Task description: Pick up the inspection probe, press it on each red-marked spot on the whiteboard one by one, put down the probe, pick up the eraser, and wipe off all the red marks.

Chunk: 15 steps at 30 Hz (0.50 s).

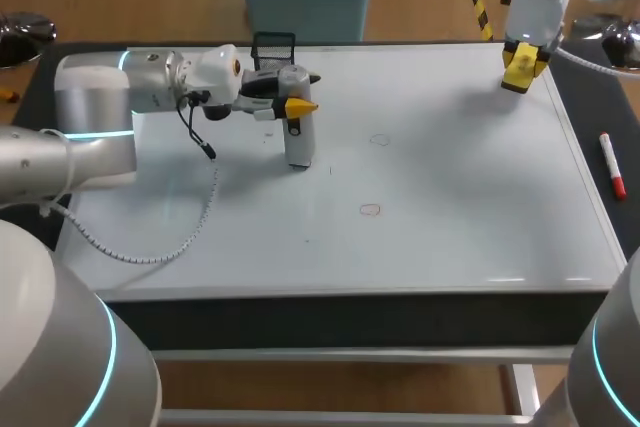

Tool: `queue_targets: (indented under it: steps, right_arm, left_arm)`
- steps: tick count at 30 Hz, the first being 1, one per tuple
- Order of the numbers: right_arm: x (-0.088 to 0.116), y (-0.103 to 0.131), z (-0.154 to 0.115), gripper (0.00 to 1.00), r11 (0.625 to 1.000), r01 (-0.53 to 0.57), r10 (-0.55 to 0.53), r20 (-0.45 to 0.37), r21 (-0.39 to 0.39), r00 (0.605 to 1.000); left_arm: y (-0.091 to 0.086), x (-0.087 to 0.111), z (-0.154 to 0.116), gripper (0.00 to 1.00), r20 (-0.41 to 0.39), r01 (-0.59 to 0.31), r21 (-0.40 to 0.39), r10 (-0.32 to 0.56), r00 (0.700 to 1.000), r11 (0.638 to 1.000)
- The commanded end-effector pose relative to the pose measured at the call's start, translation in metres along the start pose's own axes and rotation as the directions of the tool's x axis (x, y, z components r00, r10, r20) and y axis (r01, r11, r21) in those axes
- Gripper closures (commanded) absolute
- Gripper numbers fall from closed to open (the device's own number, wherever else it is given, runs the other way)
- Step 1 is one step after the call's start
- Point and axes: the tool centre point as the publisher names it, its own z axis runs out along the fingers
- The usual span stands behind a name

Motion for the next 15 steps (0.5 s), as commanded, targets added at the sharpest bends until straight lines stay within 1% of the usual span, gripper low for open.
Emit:
queue_targets:
  steps: [1, 11, 15]
  right_arm:
    - [0.0, -0.0019, -0.0015, 1.0, 1.0, 0.003, -0.003, -0.004, -0.004, 1.0]
    - [0.0, -0.0019, -0.0015, 1.0, 1.0, 0.003, -0.003, -0.004, -0.004, 1.0]
    - [0.0, -0.0019, -0.0015, 1.0, 1.0, 0.003, -0.003, -0.004, -0.004, 1.0]
  left_arm:
    - [0.0016, -0.0012, -0.0003, 1.0, -0.003, -0.001, -0.002, 0.001, 1.0, 1.0]
    - [-0.0017, -0.0008, -0.0005, 1.0, -0.002, -0.009, -0.003, 0.009, 1.0, 1.0]
    - [-0.0073, 0.0, 0.0005, 1.0, -0.002, -0.013, -0.002, 0.013, 1.0, 1.0]
